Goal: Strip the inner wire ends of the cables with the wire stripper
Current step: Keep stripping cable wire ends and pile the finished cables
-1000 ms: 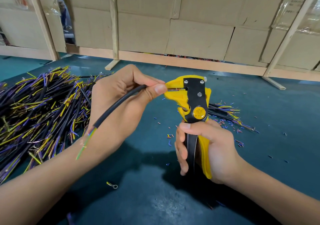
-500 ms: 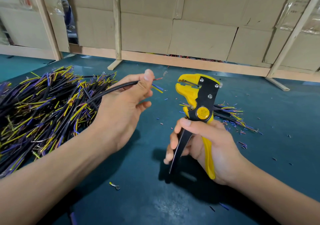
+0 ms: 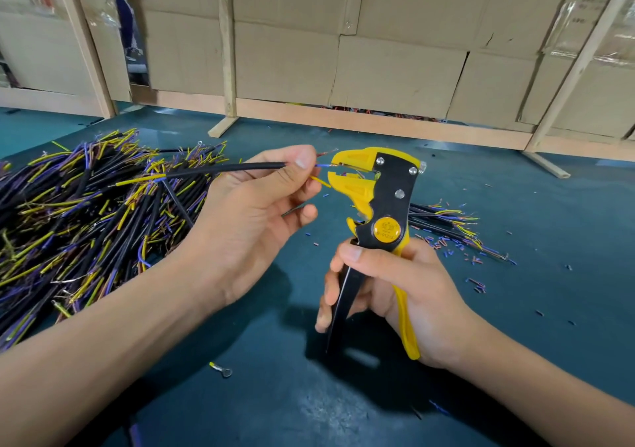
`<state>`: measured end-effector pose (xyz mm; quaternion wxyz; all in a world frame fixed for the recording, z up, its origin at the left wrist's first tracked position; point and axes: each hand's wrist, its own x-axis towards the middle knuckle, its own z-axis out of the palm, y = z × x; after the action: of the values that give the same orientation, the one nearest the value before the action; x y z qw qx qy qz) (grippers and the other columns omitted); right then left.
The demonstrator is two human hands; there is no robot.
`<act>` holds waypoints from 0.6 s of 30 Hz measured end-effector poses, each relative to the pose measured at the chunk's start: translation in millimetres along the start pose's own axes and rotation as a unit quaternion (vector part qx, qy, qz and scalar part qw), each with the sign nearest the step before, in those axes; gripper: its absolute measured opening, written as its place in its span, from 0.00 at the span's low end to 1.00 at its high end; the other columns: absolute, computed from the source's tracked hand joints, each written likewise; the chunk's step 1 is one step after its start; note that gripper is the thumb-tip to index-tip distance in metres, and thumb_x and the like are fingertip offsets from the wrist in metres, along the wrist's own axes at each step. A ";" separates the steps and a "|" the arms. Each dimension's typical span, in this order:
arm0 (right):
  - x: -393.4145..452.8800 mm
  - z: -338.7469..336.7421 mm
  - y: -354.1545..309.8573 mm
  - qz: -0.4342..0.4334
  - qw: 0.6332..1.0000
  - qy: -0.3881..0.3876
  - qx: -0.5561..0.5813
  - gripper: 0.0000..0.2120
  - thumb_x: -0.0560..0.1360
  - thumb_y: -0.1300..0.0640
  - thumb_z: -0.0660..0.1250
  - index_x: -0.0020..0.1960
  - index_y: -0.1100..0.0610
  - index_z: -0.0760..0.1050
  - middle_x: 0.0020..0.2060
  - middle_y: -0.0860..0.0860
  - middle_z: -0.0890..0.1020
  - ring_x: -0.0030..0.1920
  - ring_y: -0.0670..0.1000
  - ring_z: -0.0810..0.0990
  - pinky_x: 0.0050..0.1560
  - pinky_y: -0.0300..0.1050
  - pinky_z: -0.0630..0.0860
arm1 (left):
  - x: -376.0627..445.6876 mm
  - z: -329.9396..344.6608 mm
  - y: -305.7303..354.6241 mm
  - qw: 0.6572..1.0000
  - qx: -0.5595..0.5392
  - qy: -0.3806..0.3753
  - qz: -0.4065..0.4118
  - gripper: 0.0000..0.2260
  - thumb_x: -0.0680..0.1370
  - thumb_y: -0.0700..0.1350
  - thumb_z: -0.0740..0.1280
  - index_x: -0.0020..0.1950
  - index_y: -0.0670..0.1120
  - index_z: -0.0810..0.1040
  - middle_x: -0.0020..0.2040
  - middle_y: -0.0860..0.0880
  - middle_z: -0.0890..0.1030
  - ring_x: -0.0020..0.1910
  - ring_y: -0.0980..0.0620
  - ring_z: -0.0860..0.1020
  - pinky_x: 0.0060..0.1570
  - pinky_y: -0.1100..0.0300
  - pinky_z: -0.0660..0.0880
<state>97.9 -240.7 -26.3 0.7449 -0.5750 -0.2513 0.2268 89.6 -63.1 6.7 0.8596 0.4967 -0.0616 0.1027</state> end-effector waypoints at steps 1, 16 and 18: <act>0.4 -0.1 0.0 -0.001 1.000 0.001 0.002 0.09 0.73 0.53 0.72 0.43 0.59 0.81 0.35 0.63 0.81 0.34 0.65 0.83 0.40 0.59 0.81 | 0.1 0.2 0.4 1.000 0.003 0.000 0.005 0.06 0.73 0.42 0.71 0.48 0.45 0.83 0.41 0.48 0.81 0.38 0.53 0.79 0.35 0.62 0.74; -0.9 1.4 -1.0 -0.011 1.000 0.003 -0.007 0.08 0.73 0.53 0.72 0.41 0.58 0.81 0.34 0.62 0.81 0.33 0.65 0.83 0.39 0.56 0.80 | -6.9 5.6 -0.4 0.986 0.099 0.023 0.129 0.07 0.71 0.44 0.77 0.46 0.46 0.84 0.36 0.46 0.82 0.37 0.50 0.77 0.36 0.60 0.72; -1.1 1.8 -1.1 -0.014 1.000 0.004 -0.009 0.08 0.73 0.54 0.72 0.41 0.59 0.81 0.34 0.63 0.81 0.33 0.65 0.83 0.38 0.56 0.80 | -7.1 5.5 -0.7 0.985 0.105 0.029 0.133 0.05 0.71 0.46 0.76 0.45 0.48 0.84 0.36 0.47 0.82 0.38 0.48 0.75 0.37 0.58 0.72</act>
<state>95.9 -240.3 -24.9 0.7435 -0.5792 -0.2589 0.2117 82.9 -69.0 7.4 0.7829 0.5684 -0.0905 0.2361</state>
